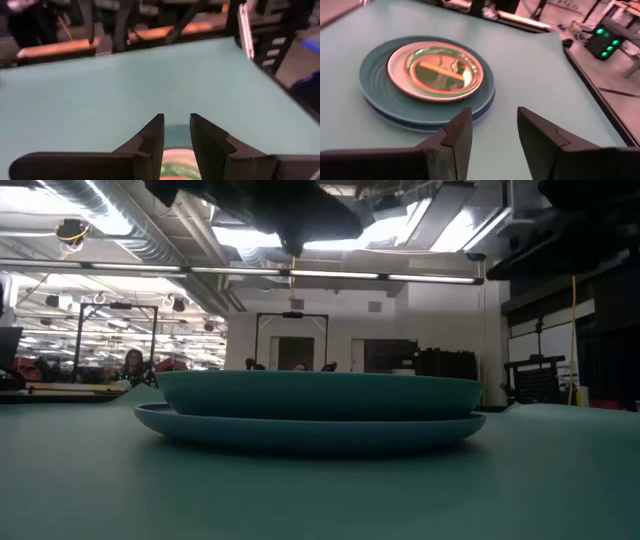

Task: Stack plastic plates
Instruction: Return to Home Position

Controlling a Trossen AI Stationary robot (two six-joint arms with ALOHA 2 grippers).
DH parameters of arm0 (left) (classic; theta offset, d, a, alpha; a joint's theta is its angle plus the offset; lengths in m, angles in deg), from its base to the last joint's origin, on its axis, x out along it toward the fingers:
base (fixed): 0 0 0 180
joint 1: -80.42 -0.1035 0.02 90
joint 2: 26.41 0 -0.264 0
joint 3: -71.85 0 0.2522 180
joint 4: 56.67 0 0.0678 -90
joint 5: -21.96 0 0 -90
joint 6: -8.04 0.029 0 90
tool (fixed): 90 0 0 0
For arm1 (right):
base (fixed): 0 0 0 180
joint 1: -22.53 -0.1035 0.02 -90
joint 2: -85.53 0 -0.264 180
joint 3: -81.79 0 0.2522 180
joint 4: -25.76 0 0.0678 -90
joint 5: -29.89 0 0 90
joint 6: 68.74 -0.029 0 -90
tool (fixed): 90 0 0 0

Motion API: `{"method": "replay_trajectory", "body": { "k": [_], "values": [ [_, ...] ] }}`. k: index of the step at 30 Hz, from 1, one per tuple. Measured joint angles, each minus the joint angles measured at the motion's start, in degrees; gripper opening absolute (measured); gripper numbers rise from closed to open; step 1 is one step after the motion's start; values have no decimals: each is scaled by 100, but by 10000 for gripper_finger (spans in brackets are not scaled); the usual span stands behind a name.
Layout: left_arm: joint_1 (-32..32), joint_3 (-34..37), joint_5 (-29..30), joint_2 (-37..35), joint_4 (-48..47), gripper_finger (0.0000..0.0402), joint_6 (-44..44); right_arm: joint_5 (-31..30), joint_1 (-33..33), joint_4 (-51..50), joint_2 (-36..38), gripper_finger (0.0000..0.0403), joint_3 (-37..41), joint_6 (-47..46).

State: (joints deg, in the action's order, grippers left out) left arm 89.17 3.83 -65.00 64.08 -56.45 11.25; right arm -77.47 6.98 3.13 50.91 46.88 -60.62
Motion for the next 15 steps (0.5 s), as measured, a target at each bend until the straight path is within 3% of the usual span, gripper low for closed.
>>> {"method": "replay_trajectory", "body": {
  "k": [5, 10, 15],
  "values": [
    [-320, 408, 22, -415, 202, 87, 13, 150, 287, 48, 764, 150, 335, -279],
    [-557, 1436, 253, -1259, 950, 87, -212, 301, 489, 58, 1269, 145, 610, -406],
    [-716, 2552, 485, -2230, 1391, 87, -594, 436, 562, 206, 1424, 105, 756, -408]
  ]
}}
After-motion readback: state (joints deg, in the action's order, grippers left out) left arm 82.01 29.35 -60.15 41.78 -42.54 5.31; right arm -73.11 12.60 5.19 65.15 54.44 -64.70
